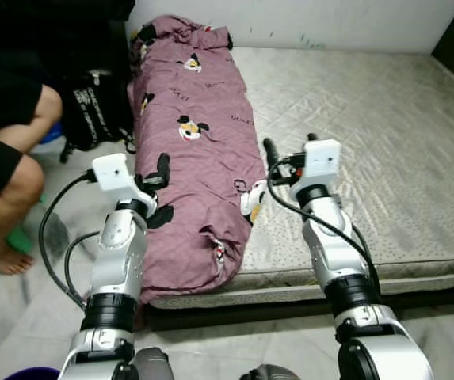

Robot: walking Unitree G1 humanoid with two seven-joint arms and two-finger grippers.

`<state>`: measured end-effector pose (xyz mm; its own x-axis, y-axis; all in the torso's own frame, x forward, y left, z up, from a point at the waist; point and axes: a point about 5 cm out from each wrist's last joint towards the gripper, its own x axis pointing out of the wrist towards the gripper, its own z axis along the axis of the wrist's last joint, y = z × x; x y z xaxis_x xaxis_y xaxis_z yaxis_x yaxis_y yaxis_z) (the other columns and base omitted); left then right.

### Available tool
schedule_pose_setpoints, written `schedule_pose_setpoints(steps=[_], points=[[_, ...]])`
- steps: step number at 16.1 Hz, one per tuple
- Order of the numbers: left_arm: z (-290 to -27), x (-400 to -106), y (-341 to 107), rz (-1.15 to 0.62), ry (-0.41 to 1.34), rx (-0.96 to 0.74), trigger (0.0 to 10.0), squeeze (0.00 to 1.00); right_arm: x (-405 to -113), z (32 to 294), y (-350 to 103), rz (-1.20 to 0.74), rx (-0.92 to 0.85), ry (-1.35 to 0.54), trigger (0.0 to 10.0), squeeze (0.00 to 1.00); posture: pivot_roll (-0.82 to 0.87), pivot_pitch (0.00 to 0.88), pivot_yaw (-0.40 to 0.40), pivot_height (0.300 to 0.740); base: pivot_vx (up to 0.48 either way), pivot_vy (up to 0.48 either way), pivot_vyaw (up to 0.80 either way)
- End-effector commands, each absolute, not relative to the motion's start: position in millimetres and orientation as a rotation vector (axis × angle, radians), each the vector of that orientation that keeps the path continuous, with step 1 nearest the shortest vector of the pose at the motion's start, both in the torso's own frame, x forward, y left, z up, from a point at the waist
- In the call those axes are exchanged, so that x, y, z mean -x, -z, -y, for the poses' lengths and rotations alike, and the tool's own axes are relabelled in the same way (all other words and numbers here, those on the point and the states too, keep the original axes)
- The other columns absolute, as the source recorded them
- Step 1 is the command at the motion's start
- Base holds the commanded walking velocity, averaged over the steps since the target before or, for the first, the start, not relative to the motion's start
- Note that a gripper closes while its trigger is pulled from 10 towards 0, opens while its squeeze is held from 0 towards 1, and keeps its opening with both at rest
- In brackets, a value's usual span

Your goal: Clean up the room

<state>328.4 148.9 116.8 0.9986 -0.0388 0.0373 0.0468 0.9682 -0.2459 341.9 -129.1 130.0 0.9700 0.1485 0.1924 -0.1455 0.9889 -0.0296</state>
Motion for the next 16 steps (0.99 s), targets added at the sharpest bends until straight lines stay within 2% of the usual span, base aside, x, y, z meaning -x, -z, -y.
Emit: schedule_pose_setpoints(steps=[1, 10, 13, 16], points=[[-140, -333, -120, 0.028, 0.087, 0.231, 10.0, 0.0, -339, 138, -132, 0.217, 0.007, -0.109, 10.0, 0.0, -0.06, 0.0, -0.008, 0.74, 0.0, 0.0, 0.0], [-123, -335, -115, 0.004, 0.167, 0.195, 10.0, 0.0, -324, 157, -123, 0.217, 0.011, -0.012, 10.0, 0.0, -0.12, 0.0, 0.069, 0.74, 0.0, 0.0, 0.0], [-123, -336, -114, 0.004, 0.184, 0.187, 10.0, 0.0, -320, 155, -119, 0.196, 0.018, -0.028, 10.0, 0.0, -0.11, 0.0, 0.045, 0.74, 0.0, 0.0, 0.0], [-127, -333, -112, 0.006, 0.15, 0.199, 10.0, 0.0, -320, 151, -118, 0.187, 0.023, -0.053, 10.0, 0.0, -0.1, 0.0, 0.023, 0.74, 0.0, 0.0, -0.44]])
